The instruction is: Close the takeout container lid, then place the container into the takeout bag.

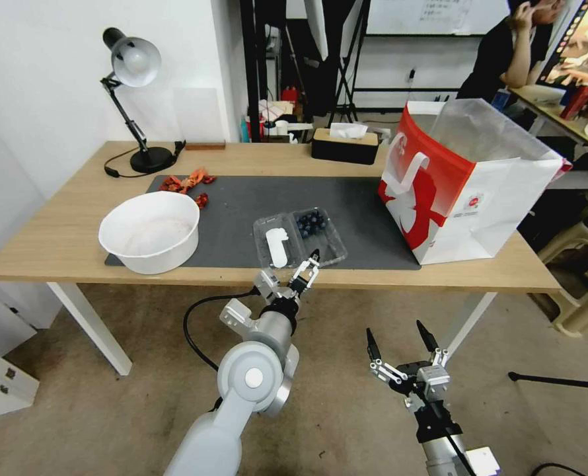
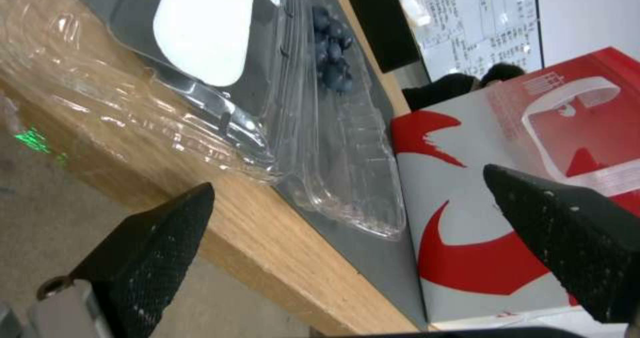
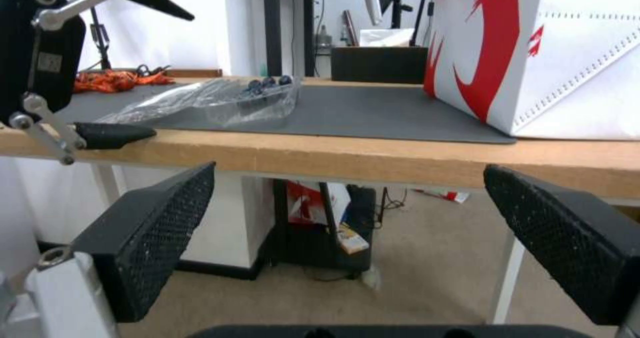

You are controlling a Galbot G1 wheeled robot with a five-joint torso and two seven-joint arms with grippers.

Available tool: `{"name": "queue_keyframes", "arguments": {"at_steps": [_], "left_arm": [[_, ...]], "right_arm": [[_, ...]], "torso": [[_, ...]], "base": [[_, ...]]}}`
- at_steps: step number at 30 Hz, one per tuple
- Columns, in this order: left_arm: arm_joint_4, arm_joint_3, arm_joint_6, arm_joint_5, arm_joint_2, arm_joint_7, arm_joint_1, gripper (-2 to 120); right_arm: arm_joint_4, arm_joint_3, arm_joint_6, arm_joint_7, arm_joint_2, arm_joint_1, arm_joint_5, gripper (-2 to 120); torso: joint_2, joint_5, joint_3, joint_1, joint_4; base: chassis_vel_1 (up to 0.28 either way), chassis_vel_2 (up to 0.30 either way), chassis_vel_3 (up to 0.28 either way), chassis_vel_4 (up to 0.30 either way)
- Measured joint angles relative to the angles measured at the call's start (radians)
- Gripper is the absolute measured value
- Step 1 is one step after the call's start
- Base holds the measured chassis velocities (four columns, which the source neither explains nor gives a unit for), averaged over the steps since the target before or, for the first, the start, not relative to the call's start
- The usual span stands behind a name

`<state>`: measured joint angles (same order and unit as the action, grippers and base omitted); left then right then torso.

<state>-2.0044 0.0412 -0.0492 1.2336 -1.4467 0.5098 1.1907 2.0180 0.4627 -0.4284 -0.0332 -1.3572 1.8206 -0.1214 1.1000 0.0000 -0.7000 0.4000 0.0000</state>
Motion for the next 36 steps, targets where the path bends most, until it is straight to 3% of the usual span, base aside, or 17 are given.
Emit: {"name": "queue_keyframes", "arguments": {"at_steps": [21,27,36], "left_arm": [[0.02,0.008,0.038,0.005,-0.026,0.011,-0.027,100],[0.019,0.013,0.075,-0.016,-0.026,-0.029,-0.014,100],[0.019,0.001,0.138,-0.13,-0.023,-0.134,0.001,100]], "right_arm": [[-0.004,0.001,-0.018,-0.002,-0.012,0.014,0.009,100],[-0.012,0.002,-0.021,-0.003,-0.017,0.016,0.012,100],[-0.014,0.002,-0.027,-0.004,-0.023,0.022,0.021,100]], "torso": [[0.0,0.0001,0.0,0.0,-0.0001],[0.0,0.0001,0.0,0.0,0.0],[0.0,0.0,0.0,0.0,-0.0001]], "base": [[0.0,0.0,0.0,0.0],[0.0,0.0,0.0,0.0],[0.0,0.0,0.0,0.0]]}}
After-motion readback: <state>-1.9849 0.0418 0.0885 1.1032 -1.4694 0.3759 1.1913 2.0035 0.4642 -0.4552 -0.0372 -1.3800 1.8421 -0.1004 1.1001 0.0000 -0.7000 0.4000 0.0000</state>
